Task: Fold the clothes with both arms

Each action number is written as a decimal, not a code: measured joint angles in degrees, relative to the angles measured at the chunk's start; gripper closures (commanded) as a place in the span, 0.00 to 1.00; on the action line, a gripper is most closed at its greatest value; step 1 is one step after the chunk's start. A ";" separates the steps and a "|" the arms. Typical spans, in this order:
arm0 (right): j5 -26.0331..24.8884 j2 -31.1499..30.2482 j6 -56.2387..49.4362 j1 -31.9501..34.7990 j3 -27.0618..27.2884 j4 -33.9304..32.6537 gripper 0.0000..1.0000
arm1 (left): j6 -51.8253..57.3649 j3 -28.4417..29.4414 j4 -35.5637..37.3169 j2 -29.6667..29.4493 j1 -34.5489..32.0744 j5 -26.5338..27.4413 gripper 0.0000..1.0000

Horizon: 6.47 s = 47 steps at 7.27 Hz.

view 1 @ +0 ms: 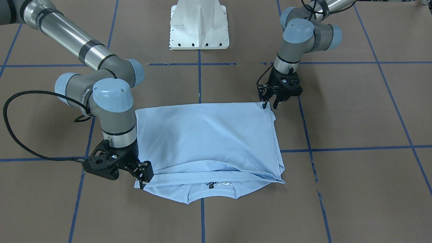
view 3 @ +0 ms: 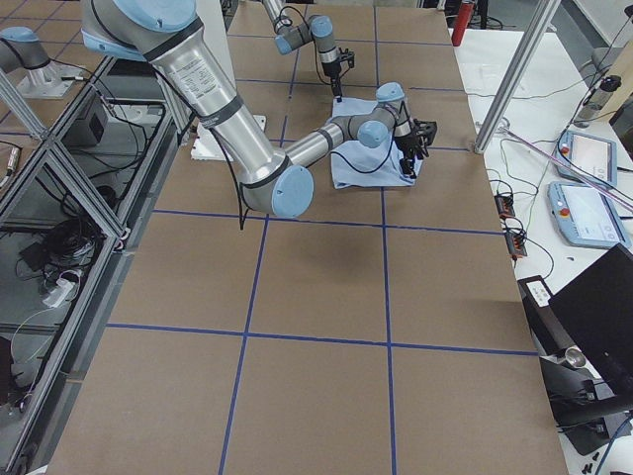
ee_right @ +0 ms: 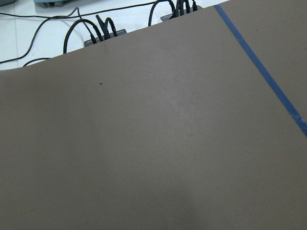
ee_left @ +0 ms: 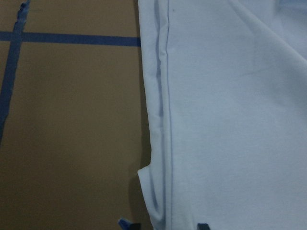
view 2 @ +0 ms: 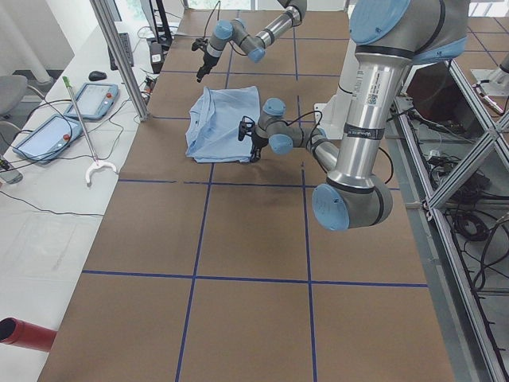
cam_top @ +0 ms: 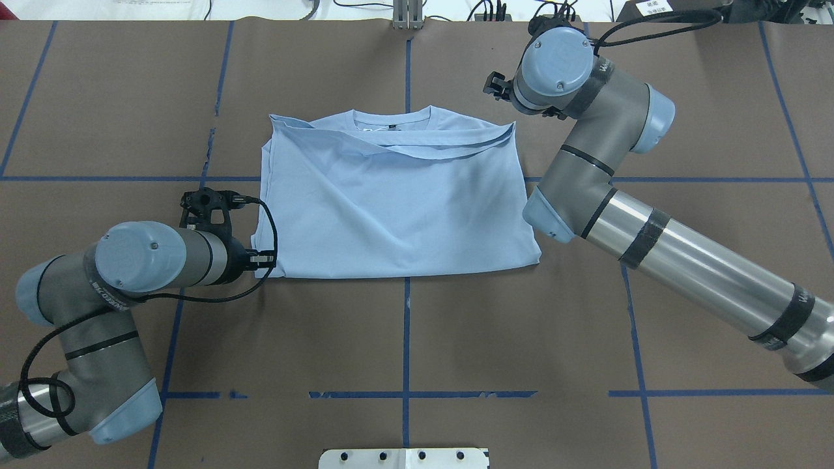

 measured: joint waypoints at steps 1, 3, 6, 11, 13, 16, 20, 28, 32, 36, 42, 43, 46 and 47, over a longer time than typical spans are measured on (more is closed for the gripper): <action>-0.02 -0.12 0.00 0.01 0.00 0.00 0.00 | -0.01 0.09 0.00 0.01 0.49 -0.03 0.63; -0.06 -0.31 0.00 -0.03 0.00 0.00 0.00 | -0.02 0.21 -0.04 0.03 1.06 -0.08 1.00; -0.02 -0.35 0.09 -0.05 0.00 0.00 0.00 | 0.26 -0.29 0.00 0.53 0.94 -0.01 1.00; -0.03 -0.28 0.19 -0.01 0.02 0.00 0.00 | 19.67 10.72 -0.32 -3.47 -15.05 -0.13 1.00; 0.00 -0.21 0.27 0.04 0.39 -0.02 0.00 | 26.32 28.91 -6.37 -14.40 -23.04 -0.10 1.00; 0.40 0.13 1.05 0.05 1.72 -0.09 0.00 | 32.54 47.08 -16.80 -23.64 -28.26 2.46 0.00; -2.36 6.66 7.93 -4.70 -1.70 -0.45 0.13 | 34.08 39.65 -21.30 -19.52 -29.20 -4.74 0.00; -5.06 12.08 -21.95 -15.04 -5.75 4.00 0.56 | 33.39 37.86 -21.53 -18.73 -29.30 -5.42 0.00; 0.35 8.12 -34.91 -15.12 -5.81 17.43 0.60 | 33.32 37.86 -21.53 -18.12 -29.33 -5.39 0.00; 2.09 7.16 -37.90 -12.93 -5.80 17.95 0.60 | 33.29 37.86 -21.53 -17.71 -29.33 -5.34 0.00; 2.67 5.77 -37.45 -13.11 -5.05 18.06 1.00 | 33.29 37.78 -21.62 -17.70 -29.33 -5.37 0.00; 2.65 4.51 -37.38 -13.13 -3.88 18.05 1.00 | 33.29 37.78 -21.62 -17.70 -29.33 -5.36 0.00; 2.69 0.64 -34.76 -13.02 -0.05 17.91 0.70 | 33.29 37.49 -21.62 -17.70 -29.33 -5.41 0.00; 2.71 0.03 -32.84 -13.07 0.71 17.96 0.29 | 33.29 37.46 -21.62 -17.70 -29.32 -5.42 0.00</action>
